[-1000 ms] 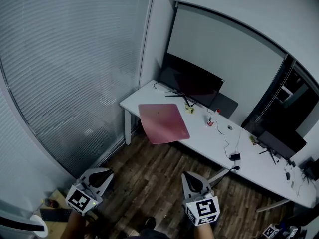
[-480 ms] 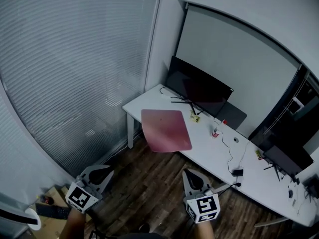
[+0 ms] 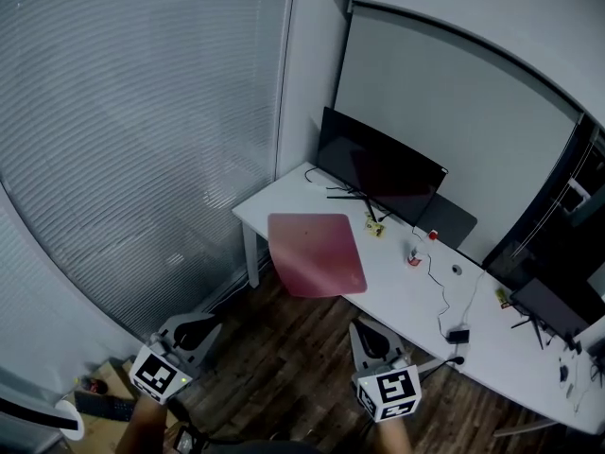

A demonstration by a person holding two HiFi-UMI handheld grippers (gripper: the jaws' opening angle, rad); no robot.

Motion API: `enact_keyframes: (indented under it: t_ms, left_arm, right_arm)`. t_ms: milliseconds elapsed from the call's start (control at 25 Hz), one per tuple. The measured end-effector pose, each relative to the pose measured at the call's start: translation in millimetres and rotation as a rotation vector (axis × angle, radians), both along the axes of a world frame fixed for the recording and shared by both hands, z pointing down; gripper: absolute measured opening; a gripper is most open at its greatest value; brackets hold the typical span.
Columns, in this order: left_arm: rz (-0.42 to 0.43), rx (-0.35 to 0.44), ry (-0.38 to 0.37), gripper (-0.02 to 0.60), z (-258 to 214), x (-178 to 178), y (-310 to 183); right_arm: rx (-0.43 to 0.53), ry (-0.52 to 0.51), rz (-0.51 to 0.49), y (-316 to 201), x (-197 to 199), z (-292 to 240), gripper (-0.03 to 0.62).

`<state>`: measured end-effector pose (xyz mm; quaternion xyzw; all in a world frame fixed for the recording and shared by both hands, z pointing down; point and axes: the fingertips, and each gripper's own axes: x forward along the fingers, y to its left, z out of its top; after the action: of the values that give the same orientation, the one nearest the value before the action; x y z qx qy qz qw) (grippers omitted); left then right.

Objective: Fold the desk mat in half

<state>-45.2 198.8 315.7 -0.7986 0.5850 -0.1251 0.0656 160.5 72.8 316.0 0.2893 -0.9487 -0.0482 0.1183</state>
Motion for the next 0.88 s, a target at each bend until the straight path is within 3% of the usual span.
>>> enact_keyframes:
  t_ms: [320, 600, 880]
  left_arm:
    - [0.050, -0.010, -0.005, 0.031, 1, -11, -37]
    - [0.161, 0.005, 0.009, 0.031, 7, -39, -106]
    - [0.252, 0.014, 0.009, 0.031, 6, -79, -171]
  right_arm:
    - [-0.007, -0.006, 0.039, -26, -9, 2, 0.020]
    - [-0.012, 0.021, 0.179, -62, -11, 10, 0.020]
    - [-0.033, 0.027, 0.265, -96, -45, 17, 0.020]
